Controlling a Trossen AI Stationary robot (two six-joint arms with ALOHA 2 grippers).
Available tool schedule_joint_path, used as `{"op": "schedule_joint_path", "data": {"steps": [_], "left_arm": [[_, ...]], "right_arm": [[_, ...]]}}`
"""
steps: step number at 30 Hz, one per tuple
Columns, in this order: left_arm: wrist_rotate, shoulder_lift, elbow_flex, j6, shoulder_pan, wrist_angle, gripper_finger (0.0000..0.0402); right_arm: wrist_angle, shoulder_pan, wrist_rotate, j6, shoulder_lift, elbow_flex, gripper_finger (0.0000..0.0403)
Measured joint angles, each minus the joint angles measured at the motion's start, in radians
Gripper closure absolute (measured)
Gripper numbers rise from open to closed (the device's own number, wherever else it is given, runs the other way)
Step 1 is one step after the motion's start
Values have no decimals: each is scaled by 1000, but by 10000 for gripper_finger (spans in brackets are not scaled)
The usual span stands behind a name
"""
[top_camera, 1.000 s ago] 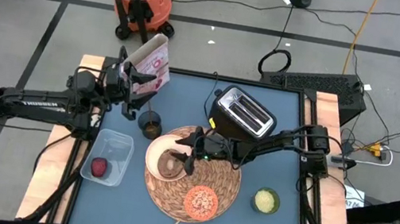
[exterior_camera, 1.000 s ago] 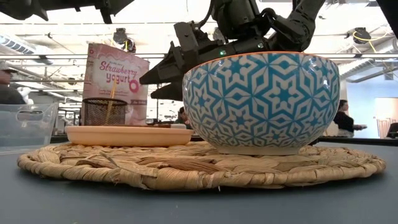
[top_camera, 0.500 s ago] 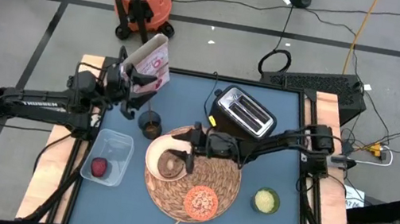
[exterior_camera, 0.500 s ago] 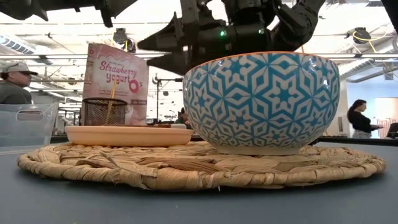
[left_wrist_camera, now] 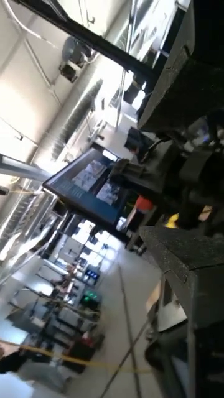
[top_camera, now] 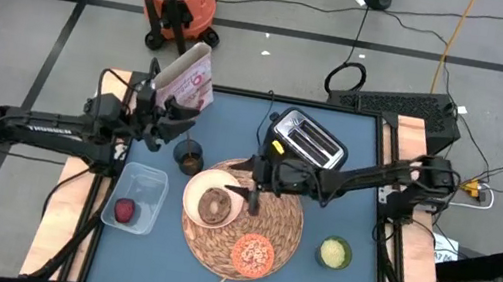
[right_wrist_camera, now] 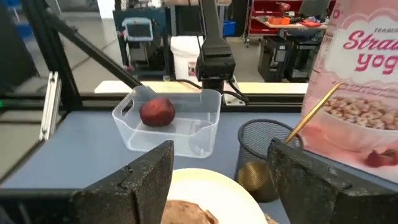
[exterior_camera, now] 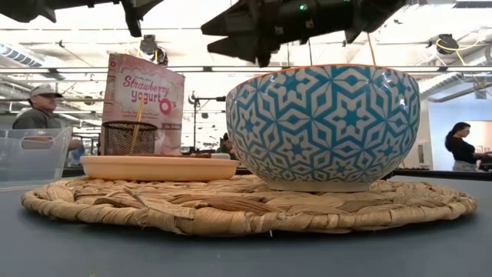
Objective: Arrange a breakfast setting
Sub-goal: Put the red apple on the top left of the placemat
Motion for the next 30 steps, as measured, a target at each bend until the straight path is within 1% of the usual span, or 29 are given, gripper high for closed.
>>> {"op": "schedule_joint_path", "data": {"steps": [2, 3, 8, 11, 14, 17, 20, 24, 27, 30], "left_arm": [[-25, 0, 32, -6, -26, -71, 135], [-42, 0, 62, -5, -41, -134, 135], [-165, 20, 289, -16, -110, -599, 135], [-206, 56, 412, -101, -147, -829, 135], [-208, 106, 509, -209, -180, -1004, 135], [-207, 172, 585, -349, -214, -1177, 135], [-161, 241, 663, -521, -241, -1378, 135], [-15, 330, 743, -734, -270, -1623, 135], [75, 380, 752, -836, -303, -1751, 135], [131, 427, 750, -869, -341, -1872, 135]], "right_arm": [[-51, 0, 0, -26, -36, 0, 156], [-68, 0, 0, -40, -52, 0, 156], [-144, 0, 1, -105, -120, 0, 156], [-155, 0, 1, -124, -138, 0, 156], [-158, 0, 1, -124, -143, 0, 156], [-167, 0, 1, -125, -143, 0, 156], [-185, 0, 1, -125, -143, 0, 156], [-199, 0, 1, -130, -143, 0, 156], [-200, 0, 1, -132, -143, 0, 156], [-199, 0, 1, -132, -143, 0, 156]]}}
